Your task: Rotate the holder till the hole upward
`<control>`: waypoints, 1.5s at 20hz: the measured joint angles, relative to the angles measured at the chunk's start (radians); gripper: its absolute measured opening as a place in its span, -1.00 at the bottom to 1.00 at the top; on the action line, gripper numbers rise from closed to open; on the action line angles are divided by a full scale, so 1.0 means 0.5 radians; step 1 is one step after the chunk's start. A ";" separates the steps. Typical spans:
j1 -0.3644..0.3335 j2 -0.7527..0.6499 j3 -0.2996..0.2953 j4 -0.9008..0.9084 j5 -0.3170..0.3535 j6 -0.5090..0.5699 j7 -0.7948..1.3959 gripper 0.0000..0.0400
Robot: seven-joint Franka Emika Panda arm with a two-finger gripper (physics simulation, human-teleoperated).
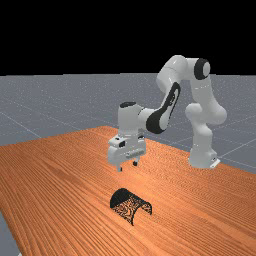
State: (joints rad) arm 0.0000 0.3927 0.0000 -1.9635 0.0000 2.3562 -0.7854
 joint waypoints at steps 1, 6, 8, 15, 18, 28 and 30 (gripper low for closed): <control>0.000 0.000 0.000 0.000 0.000 0.000 0.000 0.22; 0.018 0.017 -0.016 0.029 -0.039 -0.012 0.035 -0.90; 0.014 0.043 -0.012 0.060 -0.030 -0.012 0.026 -0.96; 0.042 0.090 0.088 0.073 0.113 0.021 0.076 -1.00; 0.238 0.177 0.092 0.243 0.001 -0.159 0.358 -1.00; 0.522 0.309 0.188 0.434 -0.005 -0.120 0.720 -1.00; 0.585 0.417 0.190 0.647 -0.024 -0.346 0.797 -1.00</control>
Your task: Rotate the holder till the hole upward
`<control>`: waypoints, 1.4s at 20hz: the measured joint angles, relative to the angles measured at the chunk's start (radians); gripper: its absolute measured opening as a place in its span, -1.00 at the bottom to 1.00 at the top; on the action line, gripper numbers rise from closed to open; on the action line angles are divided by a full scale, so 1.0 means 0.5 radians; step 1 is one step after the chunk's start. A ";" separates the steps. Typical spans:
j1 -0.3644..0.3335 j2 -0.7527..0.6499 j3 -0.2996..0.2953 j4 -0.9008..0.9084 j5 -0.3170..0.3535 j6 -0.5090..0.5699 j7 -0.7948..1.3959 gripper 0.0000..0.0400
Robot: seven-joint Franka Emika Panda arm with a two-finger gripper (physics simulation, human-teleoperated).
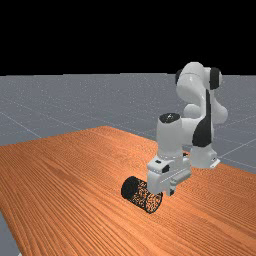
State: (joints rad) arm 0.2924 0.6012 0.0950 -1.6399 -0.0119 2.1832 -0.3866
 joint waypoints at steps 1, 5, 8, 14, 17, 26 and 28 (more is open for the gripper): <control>0.013 0.008 0.004 -0.014 -0.005 0.044 0.002 -1.00; -0.098 0.137 -0.017 -0.074 0.009 0.198 -0.165 0.73; 0.014 0.382 -0.013 0.168 -0.006 0.183 -0.033 0.94; 0.142 0.351 -0.113 0.145 -0.141 0.152 0.104 1.00; 0.299 0.422 -0.207 0.331 -0.278 -0.072 0.270 1.00; 0.571 0.794 -0.367 0.851 -0.502 -0.515 0.515 1.00; 0.609 0.824 -0.422 0.882 -0.568 -0.603 0.539 1.00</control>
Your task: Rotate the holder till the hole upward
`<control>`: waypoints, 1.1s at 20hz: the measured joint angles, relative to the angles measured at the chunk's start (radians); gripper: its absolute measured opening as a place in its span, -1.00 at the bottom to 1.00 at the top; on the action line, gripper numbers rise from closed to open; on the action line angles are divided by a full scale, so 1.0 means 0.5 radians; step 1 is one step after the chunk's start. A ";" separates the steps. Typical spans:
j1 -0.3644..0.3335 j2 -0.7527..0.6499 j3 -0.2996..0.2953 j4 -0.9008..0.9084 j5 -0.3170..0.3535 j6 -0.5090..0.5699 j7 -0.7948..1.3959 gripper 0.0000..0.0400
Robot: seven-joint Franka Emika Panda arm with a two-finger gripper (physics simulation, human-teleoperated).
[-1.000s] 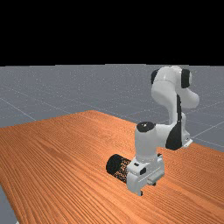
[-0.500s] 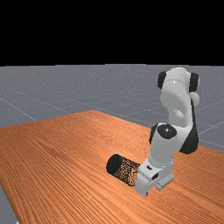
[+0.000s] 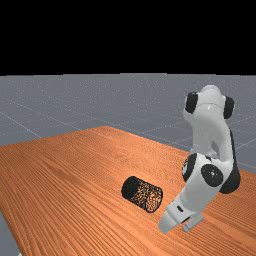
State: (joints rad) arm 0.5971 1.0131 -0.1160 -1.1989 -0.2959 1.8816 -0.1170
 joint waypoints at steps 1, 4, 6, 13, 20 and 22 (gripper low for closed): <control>0.015 0.015 -0.020 0.017 -0.024 -0.036 0.009 1.00; 0.068 0.180 -0.078 0.210 -0.087 -0.184 0.047 1.00; 0.106 0.400 -0.125 0.484 -0.128 -0.348 0.067 1.00; 0.208 0.499 -0.259 0.625 -0.272 -0.644 0.070 1.00; 0.338 0.515 -0.377 0.598 -0.412 -0.846 0.119 1.00; 0.352 0.354 -0.387 0.241 -0.461 -0.697 0.186 1.00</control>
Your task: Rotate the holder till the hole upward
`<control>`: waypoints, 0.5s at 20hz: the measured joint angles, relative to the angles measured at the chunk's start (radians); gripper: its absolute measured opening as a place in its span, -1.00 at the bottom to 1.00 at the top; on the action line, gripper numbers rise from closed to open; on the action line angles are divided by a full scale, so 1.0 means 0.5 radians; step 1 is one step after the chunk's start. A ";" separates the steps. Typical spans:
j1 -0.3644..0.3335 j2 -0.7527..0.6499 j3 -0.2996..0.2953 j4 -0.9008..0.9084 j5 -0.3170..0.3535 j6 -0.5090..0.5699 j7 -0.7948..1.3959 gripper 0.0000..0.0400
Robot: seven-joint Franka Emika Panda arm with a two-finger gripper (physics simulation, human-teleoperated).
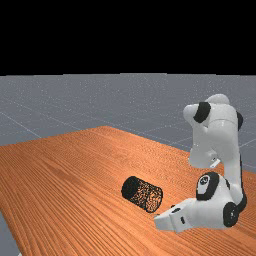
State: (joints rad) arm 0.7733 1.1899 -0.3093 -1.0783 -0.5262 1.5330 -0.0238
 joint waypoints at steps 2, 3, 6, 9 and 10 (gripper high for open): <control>0.002 0.018 -0.080 -0.044 -0.094 -0.032 -0.016 1.00; -0.008 -0.072 -0.072 -0.228 -0.095 0.080 0.026 1.00; -0.067 -0.281 -0.031 -0.587 -0.067 0.380 0.072 1.00; -0.089 -0.311 -0.028 -0.645 -0.065 0.443 0.073 1.00; -0.113 -0.307 -0.004 -0.632 -0.041 0.446 0.020 1.00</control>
State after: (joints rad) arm 0.7169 1.0364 -0.3111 -1.3944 -0.5466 1.7562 -0.0139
